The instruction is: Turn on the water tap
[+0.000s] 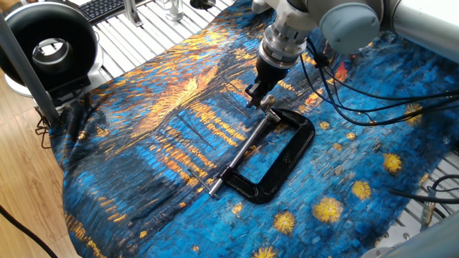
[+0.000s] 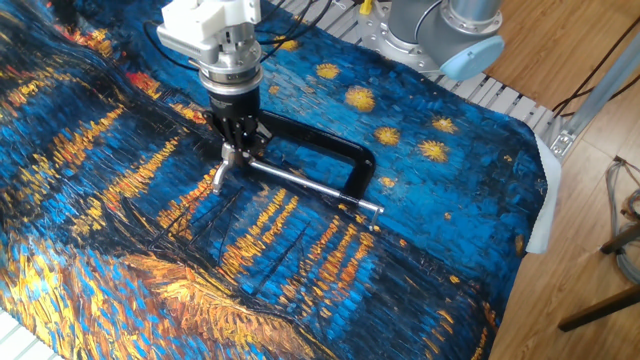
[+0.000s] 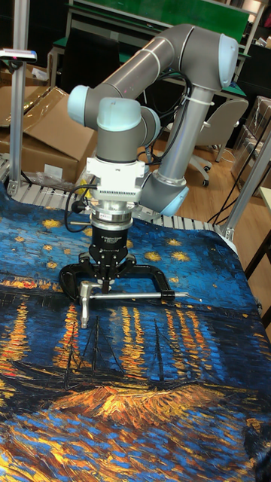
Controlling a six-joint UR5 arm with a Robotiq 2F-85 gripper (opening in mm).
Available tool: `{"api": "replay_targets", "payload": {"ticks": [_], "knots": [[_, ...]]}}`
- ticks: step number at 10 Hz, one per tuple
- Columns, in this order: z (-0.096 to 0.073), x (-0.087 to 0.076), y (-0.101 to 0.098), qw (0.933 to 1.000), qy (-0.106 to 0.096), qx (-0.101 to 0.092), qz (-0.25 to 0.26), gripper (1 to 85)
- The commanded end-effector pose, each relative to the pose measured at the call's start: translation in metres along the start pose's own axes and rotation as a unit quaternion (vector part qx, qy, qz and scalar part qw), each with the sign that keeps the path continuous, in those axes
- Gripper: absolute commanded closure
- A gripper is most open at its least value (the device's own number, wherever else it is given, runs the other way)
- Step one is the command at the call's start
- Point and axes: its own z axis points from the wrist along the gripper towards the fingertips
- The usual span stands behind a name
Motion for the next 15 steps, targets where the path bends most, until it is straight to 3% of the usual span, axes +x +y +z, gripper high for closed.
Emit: {"api": "replay_targets", "payload": {"ticks": [1,4,6,8,11,12,14,15], "knots": [[-0.001,-0.003,0.0,1.0,-0.005,-0.002,0.004,84.7],[-0.003,-0.002,-0.007,0.9999,-0.001,0.013,0.006,84.7],[-0.013,-0.005,-0.009,0.9997,0.008,0.023,0.005,84.7],[-0.036,-0.009,-0.012,0.9992,0.029,0.026,0.002,84.7],[-0.095,-0.023,-0.015,0.9966,0.072,0.036,0.017,84.7],[-0.107,-0.028,-0.013,0.9957,0.079,0.042,0.025,84.7],[-0.11,-0.045,-0.006,0.9941,0.081,0.061,0.038,84.7],[-0.104,-0.059,0.0,0.9931,0.082,0.065,0.053,84.7]]}}
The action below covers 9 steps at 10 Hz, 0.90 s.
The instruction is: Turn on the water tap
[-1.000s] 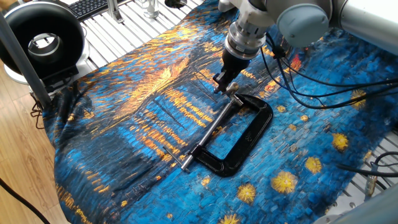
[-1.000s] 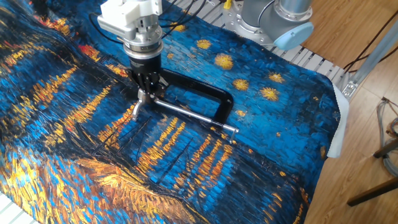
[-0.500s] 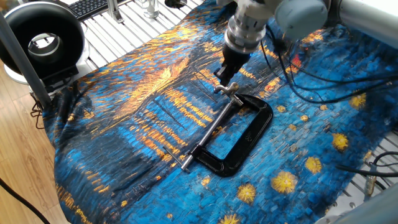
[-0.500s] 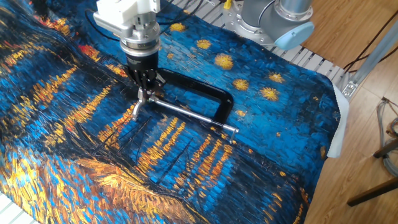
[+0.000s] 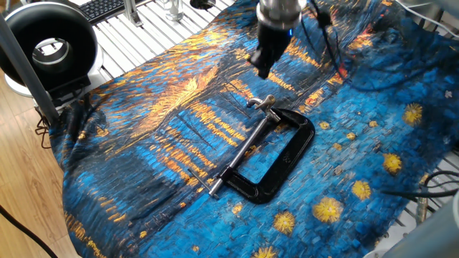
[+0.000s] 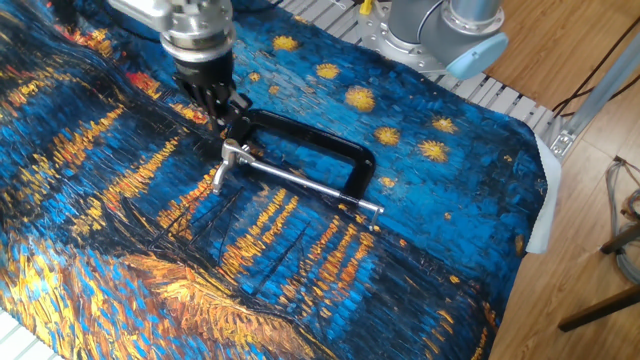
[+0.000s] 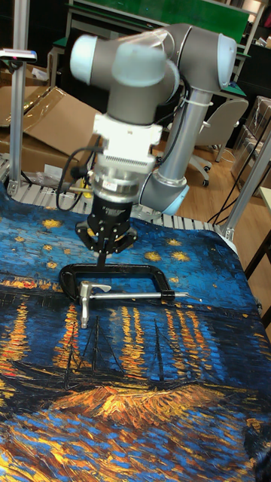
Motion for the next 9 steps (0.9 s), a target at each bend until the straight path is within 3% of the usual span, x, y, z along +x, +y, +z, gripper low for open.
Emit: {"api": "replay_targets", "payload": {"ticks": [1,3,4,5,7,9], "knots": [[-0.007,-0.032,0.016,0.9994,0.012,0.008,0.032,84.7],[0.017,-0.052,0.023,0.9989,0.012,-0.007,0.045,84.7],[0.022,-0.056,0.019,0.9988,0.01,0.001,0.048,84.7],[0.021,-0.058,0.016,0.9983,0.005,0.004,0.058,84.7],[0.012,-0.065,0.023,0.9954,-0.02,-0.011,0.093,84.7],[0.013,-0.065,0.013,0.9931,-0.025,0.002,0.114,84.7]]}}
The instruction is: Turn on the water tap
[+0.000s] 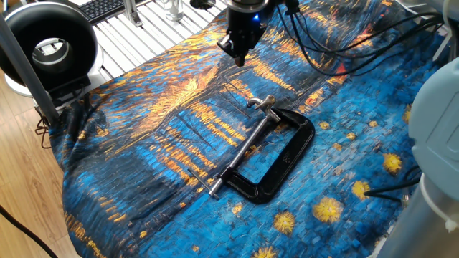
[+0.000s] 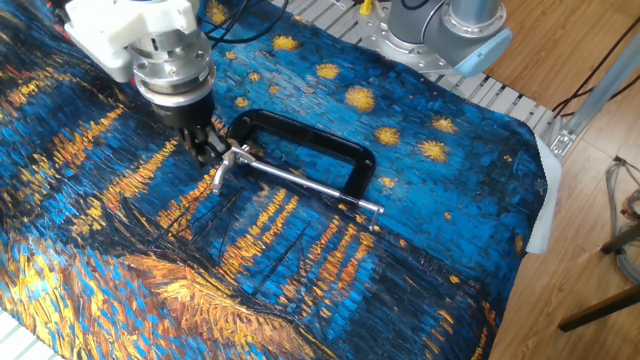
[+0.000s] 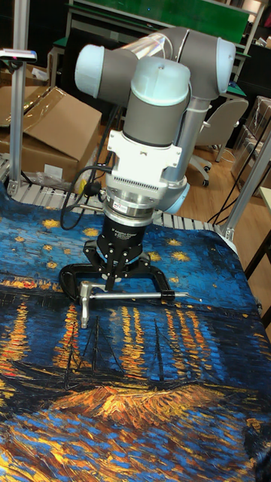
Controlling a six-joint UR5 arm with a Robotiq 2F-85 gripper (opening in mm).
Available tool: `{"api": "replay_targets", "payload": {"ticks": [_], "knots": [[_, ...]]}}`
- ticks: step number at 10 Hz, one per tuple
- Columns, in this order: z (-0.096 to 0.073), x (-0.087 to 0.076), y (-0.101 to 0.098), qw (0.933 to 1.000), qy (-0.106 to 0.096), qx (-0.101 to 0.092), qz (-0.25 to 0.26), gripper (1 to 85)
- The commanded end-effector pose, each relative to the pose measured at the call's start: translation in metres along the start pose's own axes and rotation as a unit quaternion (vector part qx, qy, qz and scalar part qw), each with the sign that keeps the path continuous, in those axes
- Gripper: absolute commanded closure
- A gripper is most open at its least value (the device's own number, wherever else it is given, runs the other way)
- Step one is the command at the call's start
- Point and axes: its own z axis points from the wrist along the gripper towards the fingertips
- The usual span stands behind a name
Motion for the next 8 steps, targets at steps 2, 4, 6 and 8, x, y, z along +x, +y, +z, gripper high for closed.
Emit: {"api": "replay_targets", "payload": {"ticks": [2,4,6,8], "knots": [[0.003,-0.005,0.002,0.9986,-0.011,-0.02,0.048,84.7],[0.004,-0.003,-0.001,0.9989,-0.009,-0.02,0.041,84.7],[0.006,-0.004,-0.006,0.9995,-0.009,-0.013,0.029,84.7],[0.007,-0.003,-0.009,0.9996,-0.009,-0.01,0.025,84.7]]}}
